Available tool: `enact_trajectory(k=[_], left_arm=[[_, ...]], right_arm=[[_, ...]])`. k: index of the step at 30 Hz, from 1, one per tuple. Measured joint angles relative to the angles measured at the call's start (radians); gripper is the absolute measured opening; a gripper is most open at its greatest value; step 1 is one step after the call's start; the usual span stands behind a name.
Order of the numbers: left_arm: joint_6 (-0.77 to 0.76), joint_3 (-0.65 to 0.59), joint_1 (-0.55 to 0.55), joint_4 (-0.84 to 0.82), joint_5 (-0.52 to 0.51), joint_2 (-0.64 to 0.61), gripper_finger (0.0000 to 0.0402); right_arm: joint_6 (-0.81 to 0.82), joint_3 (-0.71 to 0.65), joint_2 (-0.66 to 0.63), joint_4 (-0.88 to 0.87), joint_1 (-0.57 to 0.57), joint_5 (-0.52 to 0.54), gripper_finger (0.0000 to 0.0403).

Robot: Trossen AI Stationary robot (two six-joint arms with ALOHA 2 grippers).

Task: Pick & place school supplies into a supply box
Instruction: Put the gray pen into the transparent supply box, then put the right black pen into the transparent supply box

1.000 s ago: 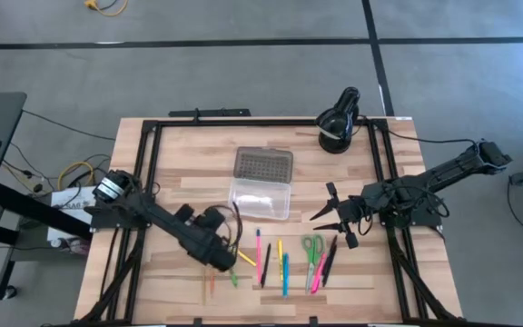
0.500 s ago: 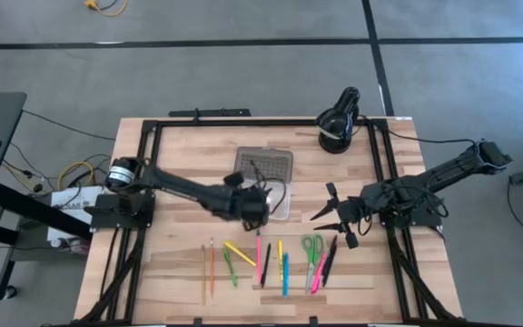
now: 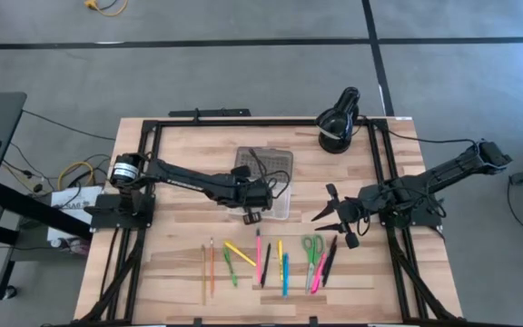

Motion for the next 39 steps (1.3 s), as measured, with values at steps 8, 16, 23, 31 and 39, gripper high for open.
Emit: enact_trajectory(k=[8, 16, 23, 31, 39], left_arm=[[0.012, 0.0, 0.0, 0.008, -0.01, 0.0, 0.0122], [0.046, 0.0, -0.076, 0.007, -0.115, -0.069, 0.0148], [0.013, 0.001, -0.249, -0.046, -0.232, -0.17, 0.0147], [-0.214, -0.038, -0.467, -0.207, -0.496, -0.253, 0.0146], [-0.302, -0.355, -0.566, 0.045, -0.575, -0.406, 0.0146]], right_arm=[[0.072, 0.0, 0.0, -0.007, 0.001, 0.001, 0.012], [0.239, 0.0, 0.0, -0.142, 0.002, 0.129, 0.012], [0.31, 0.0, 0.0, -0.19, 0.031, 0.217, 0.012], [0.304, 0.0, 0.0, -0.186, 0.068, 0.246, 0.012], [0.22, 0.0, 0.0, -0.157, 0.063, 0.29, 0.012]])
